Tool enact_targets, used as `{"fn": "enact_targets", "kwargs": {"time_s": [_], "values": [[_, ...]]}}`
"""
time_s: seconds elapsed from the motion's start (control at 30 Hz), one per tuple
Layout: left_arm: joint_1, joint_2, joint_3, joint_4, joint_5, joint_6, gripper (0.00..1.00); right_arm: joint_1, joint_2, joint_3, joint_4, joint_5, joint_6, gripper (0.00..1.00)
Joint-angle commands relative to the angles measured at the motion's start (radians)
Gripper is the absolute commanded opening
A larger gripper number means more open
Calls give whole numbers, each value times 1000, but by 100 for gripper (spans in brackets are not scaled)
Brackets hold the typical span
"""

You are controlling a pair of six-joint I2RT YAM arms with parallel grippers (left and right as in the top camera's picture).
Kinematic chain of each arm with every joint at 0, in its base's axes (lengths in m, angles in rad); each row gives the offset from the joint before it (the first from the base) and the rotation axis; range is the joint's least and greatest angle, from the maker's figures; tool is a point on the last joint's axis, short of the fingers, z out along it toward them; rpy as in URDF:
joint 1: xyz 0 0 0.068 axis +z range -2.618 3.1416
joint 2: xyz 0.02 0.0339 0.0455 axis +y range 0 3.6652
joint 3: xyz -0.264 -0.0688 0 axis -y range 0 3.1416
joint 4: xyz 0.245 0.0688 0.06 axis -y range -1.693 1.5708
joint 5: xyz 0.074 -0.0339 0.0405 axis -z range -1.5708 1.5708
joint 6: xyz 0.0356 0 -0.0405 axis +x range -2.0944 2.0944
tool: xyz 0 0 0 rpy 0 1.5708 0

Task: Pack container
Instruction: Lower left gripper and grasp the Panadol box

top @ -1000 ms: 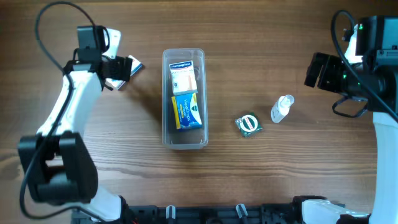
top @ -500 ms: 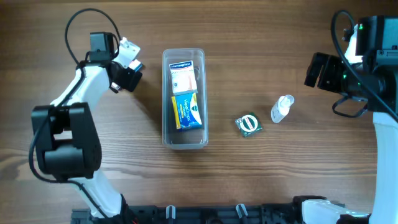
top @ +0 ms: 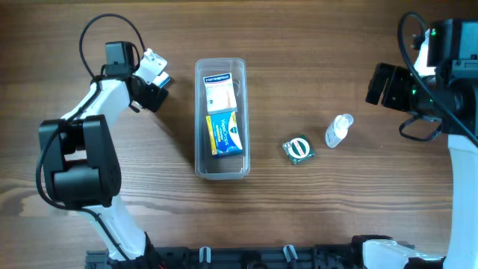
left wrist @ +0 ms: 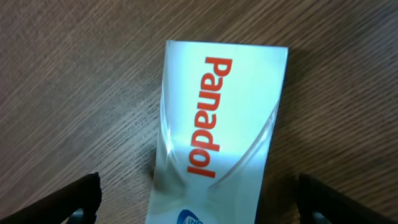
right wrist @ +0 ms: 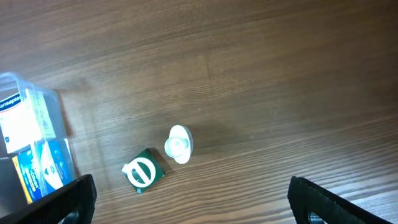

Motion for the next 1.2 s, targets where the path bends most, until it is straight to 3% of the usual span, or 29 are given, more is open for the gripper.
{"fn": "enact_targets", "kwargs": {"time_s": [0.0,0.3,0.57,0.97,1.17], "values": [[3,32,14,4,39,23,100,-3,7,8,2,18,-5,100],[3,32,14,-31,102,18,88,-3,7,8,2,18,-5,100],[2,31,14,-23,121,-114,95,-3,7,8,2,18,-5,100],[1,24,14,-26,204,-174,95,-3,7,8,2,18,-5,100],[1,22,14,-23,217,-208,79,-3,7,8,2,18,-4,100]]}}
